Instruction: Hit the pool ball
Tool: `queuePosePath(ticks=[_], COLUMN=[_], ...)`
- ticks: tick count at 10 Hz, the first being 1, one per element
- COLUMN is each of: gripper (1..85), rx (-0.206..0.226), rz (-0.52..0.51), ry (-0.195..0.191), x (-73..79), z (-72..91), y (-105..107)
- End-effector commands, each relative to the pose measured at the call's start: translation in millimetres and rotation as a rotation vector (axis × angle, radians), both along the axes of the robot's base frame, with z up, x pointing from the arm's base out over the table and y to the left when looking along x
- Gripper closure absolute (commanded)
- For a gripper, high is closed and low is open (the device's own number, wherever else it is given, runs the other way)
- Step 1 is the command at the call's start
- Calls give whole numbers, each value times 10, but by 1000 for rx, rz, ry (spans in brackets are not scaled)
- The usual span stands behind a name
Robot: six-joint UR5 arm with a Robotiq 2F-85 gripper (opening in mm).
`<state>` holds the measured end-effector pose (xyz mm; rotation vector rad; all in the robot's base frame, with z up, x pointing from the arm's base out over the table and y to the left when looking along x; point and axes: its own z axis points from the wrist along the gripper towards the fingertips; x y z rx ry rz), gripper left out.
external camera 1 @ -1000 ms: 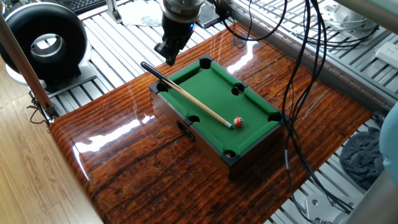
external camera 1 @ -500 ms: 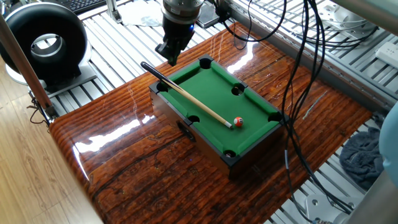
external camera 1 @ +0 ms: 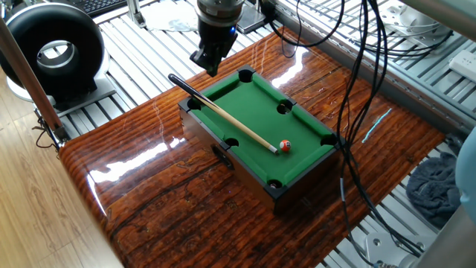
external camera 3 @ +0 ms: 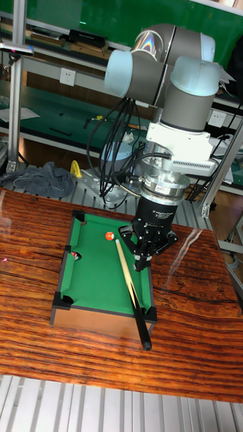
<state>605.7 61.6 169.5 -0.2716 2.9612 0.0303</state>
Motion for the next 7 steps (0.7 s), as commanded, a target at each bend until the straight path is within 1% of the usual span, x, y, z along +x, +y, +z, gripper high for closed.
queuePosePath(ticks=[1,2,3,4,5,6,7], gripper=[843,843,843,843,843,843,843], rx=[-2,-33,-91,-86,-71,-46,-46], rz=[16,21,40,33,29,14,13], ry=[27,70,65,57,62,61,58], x=[-74,-185,-169,-149,-161,-161,-153], z=[13,-2,3,4,2,0,1], y=[-5,-84,-227,-215,-179,-120,-120])
